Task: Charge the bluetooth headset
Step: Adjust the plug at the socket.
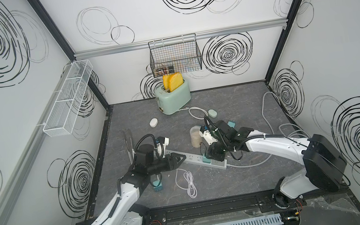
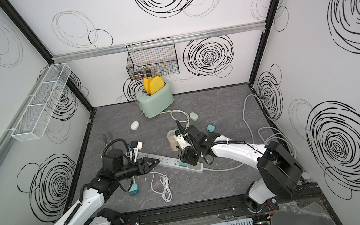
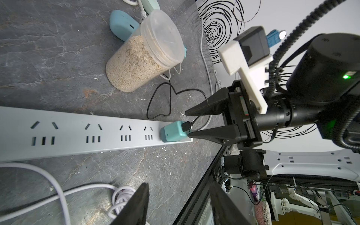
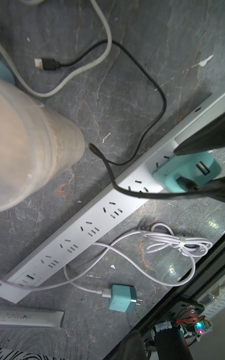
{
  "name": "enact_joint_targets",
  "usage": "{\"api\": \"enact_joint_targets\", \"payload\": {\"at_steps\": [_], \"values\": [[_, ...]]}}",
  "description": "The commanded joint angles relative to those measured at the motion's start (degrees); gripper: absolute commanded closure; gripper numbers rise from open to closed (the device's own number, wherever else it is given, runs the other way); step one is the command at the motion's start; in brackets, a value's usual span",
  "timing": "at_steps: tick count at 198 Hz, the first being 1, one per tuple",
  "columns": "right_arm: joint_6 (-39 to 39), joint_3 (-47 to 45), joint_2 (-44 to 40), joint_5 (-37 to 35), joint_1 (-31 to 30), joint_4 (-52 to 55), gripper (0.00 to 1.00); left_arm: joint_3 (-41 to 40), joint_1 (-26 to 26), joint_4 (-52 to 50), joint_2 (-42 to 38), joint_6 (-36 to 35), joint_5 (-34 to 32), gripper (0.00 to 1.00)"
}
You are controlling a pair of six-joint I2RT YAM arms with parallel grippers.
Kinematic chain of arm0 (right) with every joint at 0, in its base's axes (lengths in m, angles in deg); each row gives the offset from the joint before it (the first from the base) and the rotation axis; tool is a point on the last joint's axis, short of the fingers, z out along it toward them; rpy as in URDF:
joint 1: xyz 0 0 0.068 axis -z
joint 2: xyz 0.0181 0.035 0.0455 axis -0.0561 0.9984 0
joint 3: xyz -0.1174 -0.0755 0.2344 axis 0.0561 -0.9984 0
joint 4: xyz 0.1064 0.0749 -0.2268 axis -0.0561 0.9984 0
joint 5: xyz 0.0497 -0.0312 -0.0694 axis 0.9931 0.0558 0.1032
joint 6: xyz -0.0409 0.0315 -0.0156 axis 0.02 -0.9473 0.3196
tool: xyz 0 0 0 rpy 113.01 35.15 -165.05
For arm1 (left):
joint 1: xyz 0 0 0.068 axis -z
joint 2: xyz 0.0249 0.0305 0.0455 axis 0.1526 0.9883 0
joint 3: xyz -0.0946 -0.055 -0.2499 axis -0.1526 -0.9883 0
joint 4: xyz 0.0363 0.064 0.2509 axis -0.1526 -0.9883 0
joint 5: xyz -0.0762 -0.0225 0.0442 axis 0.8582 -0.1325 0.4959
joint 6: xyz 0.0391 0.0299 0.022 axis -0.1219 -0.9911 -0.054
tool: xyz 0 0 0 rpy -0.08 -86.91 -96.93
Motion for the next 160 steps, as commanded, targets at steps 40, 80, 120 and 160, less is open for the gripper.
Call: {"api": "enact_joint_targets", "payload": {"at_steps": [40, 80, 120, 160], "values": [[1.8, 1.7, 2.6, 2.0, -1.5, 2.2, 0.58, -0.4, -1.3, 2.8, -0.5, 0.8, 1.4, 0.45], [1.6, 1.9, 3.5, 1.9, -2.1, 2.1, 0.73, -0.5, -1.2, 2.9, -0.6, 0.8, 1.4, 0.46], [1.7, 0.9, 2.8, -0.4, -3.7, 1.6, 0.95, -0.5, -1.0, 2.7, -0.7, 0.8, 1.4, 0.46], [1.0, -5.1, 1.1, -3.1, -6.4, -2.7, 1.00, -0.5, -1.0, 2.8, -1.0, 0.8, 1.3, 0.45]]}}
